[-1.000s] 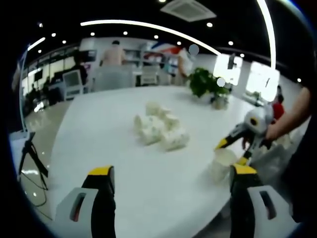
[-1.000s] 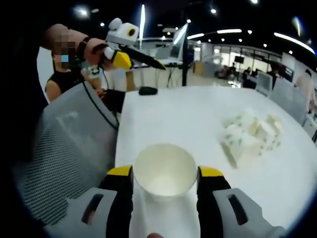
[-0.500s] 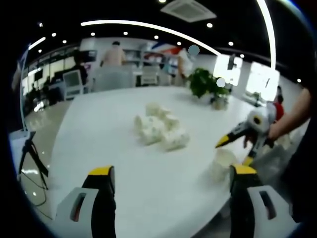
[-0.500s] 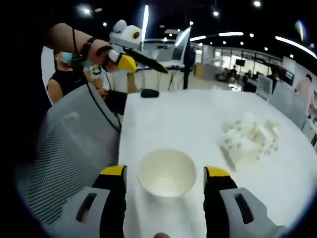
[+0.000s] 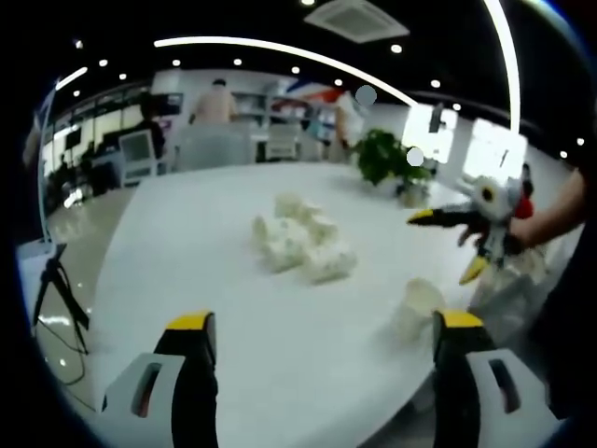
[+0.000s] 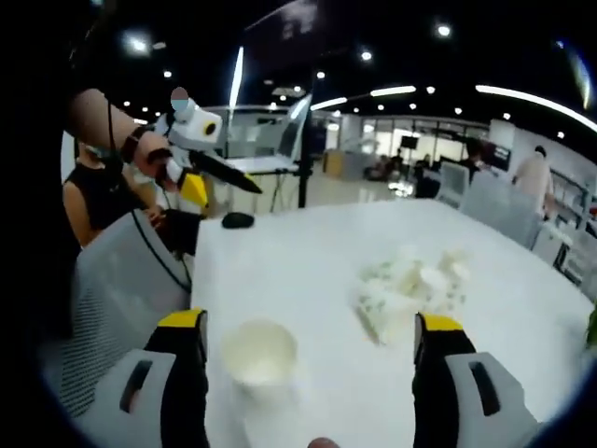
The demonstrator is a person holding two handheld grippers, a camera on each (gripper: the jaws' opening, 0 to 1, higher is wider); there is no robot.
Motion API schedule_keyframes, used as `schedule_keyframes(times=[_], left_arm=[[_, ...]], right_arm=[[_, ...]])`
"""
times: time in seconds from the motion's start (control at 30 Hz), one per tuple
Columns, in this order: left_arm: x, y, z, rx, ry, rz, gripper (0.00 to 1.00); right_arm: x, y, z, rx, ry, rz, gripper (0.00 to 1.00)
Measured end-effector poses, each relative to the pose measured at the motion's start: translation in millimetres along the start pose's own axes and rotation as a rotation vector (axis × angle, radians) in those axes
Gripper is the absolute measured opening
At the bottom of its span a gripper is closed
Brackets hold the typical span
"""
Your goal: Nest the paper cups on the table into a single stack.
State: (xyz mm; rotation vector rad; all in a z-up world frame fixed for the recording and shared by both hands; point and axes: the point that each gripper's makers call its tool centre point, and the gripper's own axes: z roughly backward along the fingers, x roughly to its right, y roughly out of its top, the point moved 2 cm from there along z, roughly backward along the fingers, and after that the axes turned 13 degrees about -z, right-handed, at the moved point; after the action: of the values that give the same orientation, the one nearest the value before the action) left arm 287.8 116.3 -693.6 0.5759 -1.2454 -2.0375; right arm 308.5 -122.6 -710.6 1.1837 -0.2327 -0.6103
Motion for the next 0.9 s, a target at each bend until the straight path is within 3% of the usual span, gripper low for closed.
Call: schedule_keyframes(times=[0.07,0.5,0.83,0.9], left_arm=[[0.3,0.3,-0.3,0.0,-0.001,-0.001,0.96],[2.9,-0.2,-1.5,-0.005,-0.006,-0.004,0.96],[5.3,-2.1,-0.8,-0.016,-0.021,-0.01,0.96],[5.5,-2.6,-0.4,-0.019,-0.023,-0.01,0.96]], right_arm=[[10.8,2.9,4.0,0.017,-0.053,-0.011,1.0],[28.6,2.0,5.8,0.029,-0.075,-0.075,0.97],[76.1,-2.4,-4.3,0.054,-0.169,-0.302,0.87],[80.9,-3.2,-10.2,0.041,-0.165,-0.314,0.84]])
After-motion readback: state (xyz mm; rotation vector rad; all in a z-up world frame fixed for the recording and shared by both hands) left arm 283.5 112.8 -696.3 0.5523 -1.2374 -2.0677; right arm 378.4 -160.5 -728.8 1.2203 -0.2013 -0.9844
